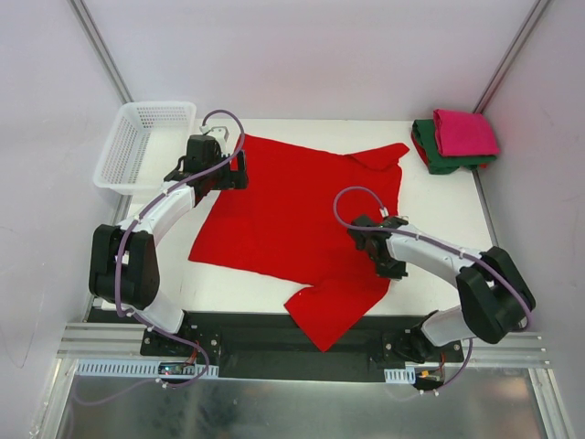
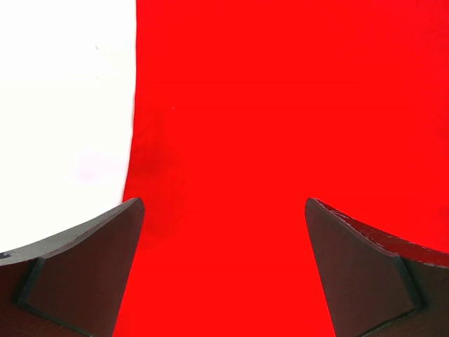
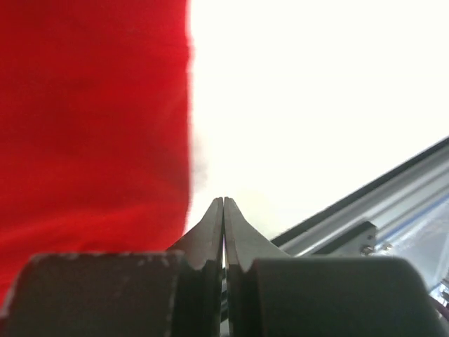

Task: Fold and stack the t-shirts
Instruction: Flatten out the tshirt

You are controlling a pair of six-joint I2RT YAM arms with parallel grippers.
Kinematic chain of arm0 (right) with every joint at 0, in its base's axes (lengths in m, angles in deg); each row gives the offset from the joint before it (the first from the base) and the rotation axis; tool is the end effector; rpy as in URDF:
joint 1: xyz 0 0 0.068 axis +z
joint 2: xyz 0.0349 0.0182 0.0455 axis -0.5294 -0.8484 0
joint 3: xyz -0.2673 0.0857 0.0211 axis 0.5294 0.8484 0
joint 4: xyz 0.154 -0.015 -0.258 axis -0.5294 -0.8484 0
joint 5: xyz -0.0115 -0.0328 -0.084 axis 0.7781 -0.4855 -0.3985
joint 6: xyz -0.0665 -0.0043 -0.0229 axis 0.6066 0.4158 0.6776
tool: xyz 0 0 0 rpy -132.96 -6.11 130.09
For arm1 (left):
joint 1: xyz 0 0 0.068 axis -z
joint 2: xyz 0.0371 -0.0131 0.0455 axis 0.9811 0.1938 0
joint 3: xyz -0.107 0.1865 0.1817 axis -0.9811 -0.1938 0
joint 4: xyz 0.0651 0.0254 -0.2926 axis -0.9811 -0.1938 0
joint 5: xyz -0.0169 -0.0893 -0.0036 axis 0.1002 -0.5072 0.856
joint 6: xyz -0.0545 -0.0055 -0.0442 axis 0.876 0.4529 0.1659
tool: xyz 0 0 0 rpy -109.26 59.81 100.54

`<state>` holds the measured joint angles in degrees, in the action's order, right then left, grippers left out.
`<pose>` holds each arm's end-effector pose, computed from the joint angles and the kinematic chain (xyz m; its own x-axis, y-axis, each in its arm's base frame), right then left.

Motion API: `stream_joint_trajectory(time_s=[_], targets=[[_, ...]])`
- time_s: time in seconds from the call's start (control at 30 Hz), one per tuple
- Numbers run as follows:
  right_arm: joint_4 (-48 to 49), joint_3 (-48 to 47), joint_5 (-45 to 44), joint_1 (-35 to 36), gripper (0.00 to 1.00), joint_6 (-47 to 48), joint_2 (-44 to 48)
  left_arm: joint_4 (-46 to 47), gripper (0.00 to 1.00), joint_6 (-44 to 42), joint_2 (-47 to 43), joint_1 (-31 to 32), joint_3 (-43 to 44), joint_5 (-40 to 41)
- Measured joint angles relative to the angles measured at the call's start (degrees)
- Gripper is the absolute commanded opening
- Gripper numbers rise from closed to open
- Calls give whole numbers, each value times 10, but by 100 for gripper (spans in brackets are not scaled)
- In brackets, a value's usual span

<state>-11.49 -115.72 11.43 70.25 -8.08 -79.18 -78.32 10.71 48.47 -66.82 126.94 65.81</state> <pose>0.2208 0.1365 0.1366 -0.9414 -0.1547 -0.2996 -0.0161 0.9081 -0.4184 0.4076 -0.0924 0.2483 -0.5447 -0.0559 -0.8367 0.1980 0.9610 -0.1931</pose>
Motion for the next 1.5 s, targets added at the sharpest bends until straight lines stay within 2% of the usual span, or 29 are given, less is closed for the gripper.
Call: stream_joint_trajectory(time_s=[0.27, 0.47, 0.73, 0.97, 1.5], targets=[[-9, 0, -24, 14, 1, 11, 100, 0, 99, 0, -1, 0, 0, 0], [82, 0, 54, 33, 1, 83, 184, 0, 99, 0, -4, 0, -1, -3], [188, 10, 137, 33, 1, 121, 97, 0, 99, 1, -4, 0, -1, -5], [242, 22, 167, 33, 1, 126, 29, 0, 99, 1, -4, 0, -1, -5], [233, 2, 160, 31, 1, 122, -31, 0, 99, 1, -4, 0, -5, -5]])
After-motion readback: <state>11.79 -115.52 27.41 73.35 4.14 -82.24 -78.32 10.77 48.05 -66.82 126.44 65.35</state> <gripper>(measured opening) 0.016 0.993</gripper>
